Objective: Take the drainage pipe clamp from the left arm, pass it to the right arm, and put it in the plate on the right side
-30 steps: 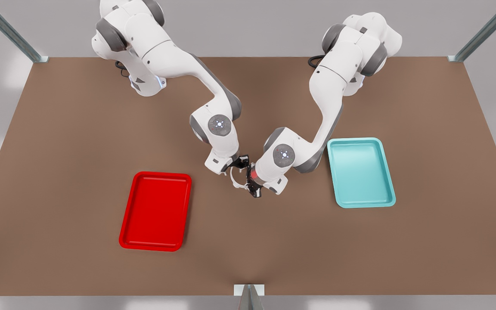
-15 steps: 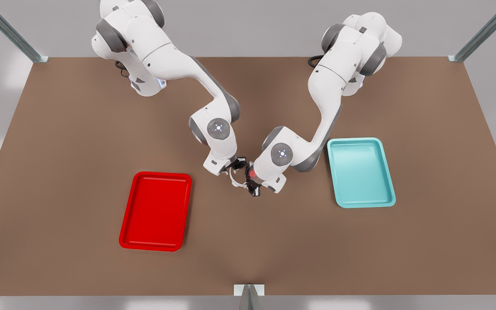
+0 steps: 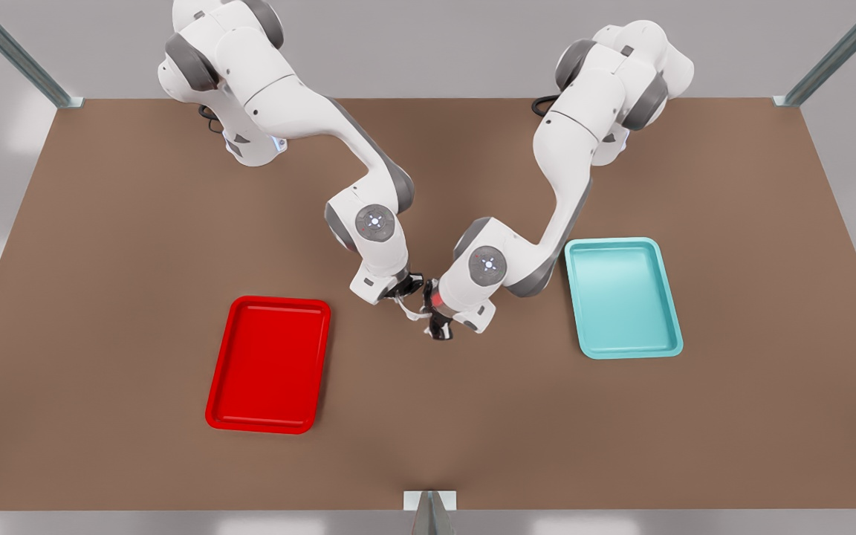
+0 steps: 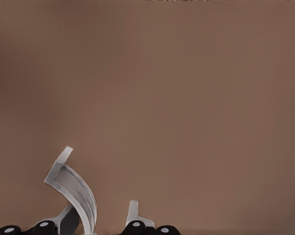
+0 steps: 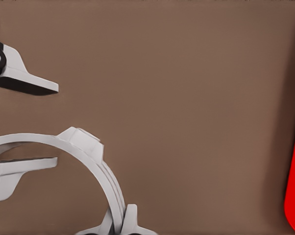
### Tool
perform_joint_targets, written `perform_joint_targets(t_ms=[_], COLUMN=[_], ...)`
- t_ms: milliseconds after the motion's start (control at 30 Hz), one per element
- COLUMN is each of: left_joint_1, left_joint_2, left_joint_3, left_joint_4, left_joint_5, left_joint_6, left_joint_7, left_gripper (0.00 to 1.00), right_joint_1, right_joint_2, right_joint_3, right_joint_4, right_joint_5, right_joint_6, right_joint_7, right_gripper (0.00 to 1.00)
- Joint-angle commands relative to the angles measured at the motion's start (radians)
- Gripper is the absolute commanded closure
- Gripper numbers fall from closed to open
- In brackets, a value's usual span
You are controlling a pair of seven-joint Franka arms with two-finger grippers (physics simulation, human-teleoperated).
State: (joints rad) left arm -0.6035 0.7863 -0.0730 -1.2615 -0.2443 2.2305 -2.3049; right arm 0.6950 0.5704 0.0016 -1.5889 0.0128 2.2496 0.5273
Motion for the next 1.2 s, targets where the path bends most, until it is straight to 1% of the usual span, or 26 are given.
perform_joint_targets(t_ms=[0, 133, 233, 267, 333, 400, 433, 467, 500, 533, 567, 600, 633, 667, 700, 733, 800, 867, 900, 933, 967, 1000, 1100, 1133, 1167], left_joint_1=[0.004, 0.01, 0.137, 0.192, 0.292, 0.379, 0.383, 0.387, 0.439, 0.514, 0.507, 0.499, 0.501, 0.501, 0.511, 0.516, 0.513, 0.511, 0.515, 0.519, 0.524, 0.545, 0.534, 0.533, 0.534], left_joint_2=[-0.009, -0.07, -0.081, -0.081, -0.081, -0.102, -0.117, -0.145, -0.211, -0.372, -0.524, -0.527, -0.504, -0.501, -0.501, -0.49, -0.496, -0.493, -0.493, -0.49, -0.49, -0.489, -0.498, -0.493, -0.492], left_joint_3=[0.001, 0.002, 0.004, 0.004, 0.007, 0.007, 0.005, 0.005, 0.007, 0.009, 0.007, 0.012, 0.024, 0.05, 0.053, 0.048, 0.018, -0.016, -0.024, -0.019, -0.013, -0.014, -0.05, -0.057, -0.057], left_joint_4=[0.01, 0.034, 0.188, 0.232, 0.292, 0.327, 0.327, 0.327, 0.294, 0.055, -0.189, -0.155, -0.065, -0.042, -0.044, -0.045, -0.044, -0.021, -0.021, -0.004, 0.019, 0.019, 0.021, 0.019, 0.018], left_joint_5=[0.0, -0.004, 0.002, 0.003, 0.003, 0.055, 0.173, 0.247, 0.246, 0.28, 0.385, 0.39, 0.393, 0.367, 0.313, 0.301, 0.286, 0.249, 0.246, 0.226, 0.226, 0.215, 0.201, 0.204, 0.206], left_joint_6=[-0.044, -0.268, -0.546, -0.618, -0.742, -0.871, -0.982, -1.06, -1.062, -0.942, -0.763, -0.88, -1.037, -1.063, -1.065, -1.039, -1.048, -1.183, -1.181, -1.132, -1.098, -1.089, -1.095, -1.111, -1.109], left_joint_7=[-0.01, -0.01, 0.042, 0.105, 0.442, 1.044, 1.423, 1.824, 2.105, 2.573, 2.721, 2.597, 2.601, 2.601, 2.583, 2.586, 2.581, 2.586, 2.579, 2.59, 2.579, 2.584, 2.564, 2.563, 2.563], left_gripper=[0.0, 0.0, 0.0, 0.0, 0.0, 0.0, 0.0, 0.0, 0.0, 0.0, 0.0, 0.0, 0.0, 0.0, 0.0, 0.0, 0.0, 0.0, 0.0, 0.0, 0.0, 0.0, 0.0, 0.0, 0.0], right_joint_1=[-0.002, -0.003, -0.005, -0.035, -0.124, -0.198, -0.233, -0.287, -0.328, -0.37, -0.414, -0.449, -0.482, -0.497, -0.503, -0.529, -0.52, -0.52, -0.52, -0.52, -0.516, -0.514, -0.516, -0.509, -0.508], right_joint_2=[-0.003, -0.003, -0.003, -0.009, -0.02, -0.021, -0.02, -0.02, -0.02, -0.02, -0.01, 0.003, 0.025, 0.043, 0.086, 0.115, 0.125, 0.155, 0.158, 0.16, 0.158, 0.158, 0.157, 0.129, 0.044], right_joint_3=[0.0, 0.0, -0.003, -0.009, -0.014, -0.012, -0.012, -0.012, -0.012, -0.012, -0.012, -0.012, -0.012, -0.012, -0.014, -0.015, -0.015, -0.014, -0.014, -0.014, -0.014, -0.014, -0.012, -0.011, -0.003], right_joint_4=[0.001, 0.001, 0.001, -0.008, -0.009, -0.016, -0.02, -0.039, -0.055, -0.065, -0.063, -0.055, -0.052, -0.051, -0.019, 0.009, 0.009, 0.007, 0.001, 0.0, 0.0, 0.006, 0.012, 0.01, 0.015], right_joint_5=[-0.005, -0.005, 0.013, 0.004, -0.004, -0.048, -0.062, -0.062, -0.062, -0.062, -0.065, -0.088, -0.094, -0.094, -0.096, -0.109, -0.106, -0.106, -0.106, -0.105, -0.099, -0.099, -0.1, -0.096, -0.091], right_joint_6=[-0.002, -0.002, -0.001, -0.001, -0.007, -0.013, -0.013, -0.01, -0.002, -0.002, -0.001, 0.011, 0.053, 0.077, 0.09, 0.096, 0.094, 0.108, 0.11, 0.113, 0.111, 0.107, 0.1, 0.076, -0.063], right_joint_7=[0.003, 0.003, 0.007, 0.0, 0.0, -0.004, -0.032, -0.095, -0.147, -0.208, -0.274, -0.308, -0.362, -0.383, -0.385, -0.394, -0.395, -0.385, -0.383, -0.38, -0.375, -0.339, -0.334, -0.337, -0.339], right_gripper=[0.79, 0.79, 0.79, 0.79, 0.79, 0.79, 0.79, 0.79, 0.79, 0.79, 0.79, 0.79, 0.79, 0.79, 0.79, 0.79, 0.79, 0.79, 0.79, 0.79, 0.54, 0.0, 0.0, 0.0, 0.0])
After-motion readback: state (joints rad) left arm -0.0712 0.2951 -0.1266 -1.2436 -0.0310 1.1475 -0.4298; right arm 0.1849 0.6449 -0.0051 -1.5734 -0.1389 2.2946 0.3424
